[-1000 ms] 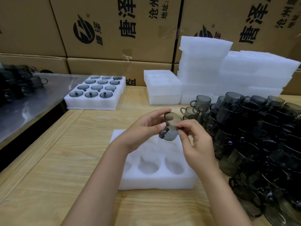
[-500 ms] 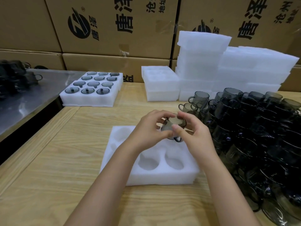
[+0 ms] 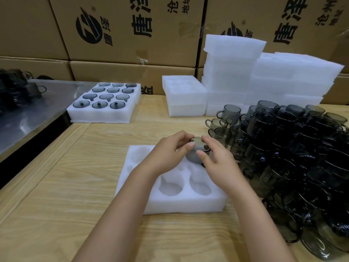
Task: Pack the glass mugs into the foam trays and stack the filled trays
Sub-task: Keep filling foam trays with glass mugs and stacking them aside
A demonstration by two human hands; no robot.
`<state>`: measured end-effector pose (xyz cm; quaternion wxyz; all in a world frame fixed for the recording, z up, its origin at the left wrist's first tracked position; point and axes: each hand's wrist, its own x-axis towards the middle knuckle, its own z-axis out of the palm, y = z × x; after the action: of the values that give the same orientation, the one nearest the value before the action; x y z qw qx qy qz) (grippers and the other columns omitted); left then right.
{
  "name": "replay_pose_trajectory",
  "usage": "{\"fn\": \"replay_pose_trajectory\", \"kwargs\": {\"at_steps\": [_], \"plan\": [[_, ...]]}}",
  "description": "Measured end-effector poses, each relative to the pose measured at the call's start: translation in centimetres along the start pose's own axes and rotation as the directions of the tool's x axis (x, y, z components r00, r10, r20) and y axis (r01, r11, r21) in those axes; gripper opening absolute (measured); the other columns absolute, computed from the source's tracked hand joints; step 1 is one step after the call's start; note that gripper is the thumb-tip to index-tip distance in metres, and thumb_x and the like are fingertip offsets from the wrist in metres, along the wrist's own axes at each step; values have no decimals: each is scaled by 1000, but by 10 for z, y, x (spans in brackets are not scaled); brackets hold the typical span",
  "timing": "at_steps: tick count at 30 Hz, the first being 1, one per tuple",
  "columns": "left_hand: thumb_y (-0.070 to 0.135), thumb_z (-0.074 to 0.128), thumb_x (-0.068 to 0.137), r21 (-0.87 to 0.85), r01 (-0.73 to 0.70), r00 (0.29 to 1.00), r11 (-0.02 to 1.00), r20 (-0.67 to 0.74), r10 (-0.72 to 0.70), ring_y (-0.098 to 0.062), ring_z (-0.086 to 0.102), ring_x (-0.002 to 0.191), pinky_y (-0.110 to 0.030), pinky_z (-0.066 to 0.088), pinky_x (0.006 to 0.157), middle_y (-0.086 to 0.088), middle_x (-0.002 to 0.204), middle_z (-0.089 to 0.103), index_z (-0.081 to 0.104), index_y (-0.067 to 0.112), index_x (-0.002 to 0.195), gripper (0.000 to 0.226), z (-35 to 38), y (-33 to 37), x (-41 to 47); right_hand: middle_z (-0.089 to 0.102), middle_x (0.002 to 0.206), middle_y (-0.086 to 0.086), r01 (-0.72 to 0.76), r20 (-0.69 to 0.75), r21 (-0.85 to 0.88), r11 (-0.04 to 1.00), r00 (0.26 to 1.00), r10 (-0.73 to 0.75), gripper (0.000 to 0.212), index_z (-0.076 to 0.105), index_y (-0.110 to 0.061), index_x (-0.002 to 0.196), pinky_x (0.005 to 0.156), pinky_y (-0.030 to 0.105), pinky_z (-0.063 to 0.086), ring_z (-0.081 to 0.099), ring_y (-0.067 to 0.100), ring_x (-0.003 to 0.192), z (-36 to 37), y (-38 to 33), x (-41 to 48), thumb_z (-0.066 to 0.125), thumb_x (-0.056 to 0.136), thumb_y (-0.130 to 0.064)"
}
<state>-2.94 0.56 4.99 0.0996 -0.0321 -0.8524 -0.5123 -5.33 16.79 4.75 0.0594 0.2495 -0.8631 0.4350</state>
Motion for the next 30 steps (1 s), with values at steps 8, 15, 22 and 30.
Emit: {"fn": "replay_pose_trajectory", "kwargs": {"at_steps": [8, 15, 22, 30], "plan": [[29, 58, 94, 139, -5, 1000, 990, -21, 8, 0, 57, 115, -19, 42, 98, 11, 117, 66, 62, 21, 120, 27, 0, -4, -4, 33, 150, -5, 9, 98, -110, 994, 995, 2, 51, 37, -16, 143, 92, -6, 7, 26, 6, 138, -2, 4, 2, 53, 95, -23], [36, 61, 91, 290, -30, 997, 957, -53, 47, -7, 57, 112, -20, 41, 90, 10, 117, 66, 63, 21, 118, 32, 5, 0, -8, 22, 154, -9, -5, 200, -172, 985, 979, 40, 55, 30, -19, 147, 100, 2, 3, 16, 2, 141, -7, 10, -3, 51, 96, -18], [26, 54, 96, 447, -87, 996, 890, 31, 81, -15, 45, 130, -28, 37, 102, 4, 141, 52, 60, 21, 127, 32, 9, 4, -12, -10, 157, -10, 36, 322, -463, 885, 938, 130, 62, 0, -20, 151, 113, 32, -13, -13, 3, 142, 0, 6, -13, 21, 99, -47], [22, 25, 103, 721, -143, 982, 678, 188, 7, -8, 10, 146, -27, 12, 116, 6, 160, 16, 17, 22, 152, 49, 17, 7, -10, -13, 158, -2, 26, 287, -654, 756, 933, 216, 66, -6, -14, 150, 116, 37, -10, -13, 9, 144, 6, -10, -15, 19, 98, -47]]}}
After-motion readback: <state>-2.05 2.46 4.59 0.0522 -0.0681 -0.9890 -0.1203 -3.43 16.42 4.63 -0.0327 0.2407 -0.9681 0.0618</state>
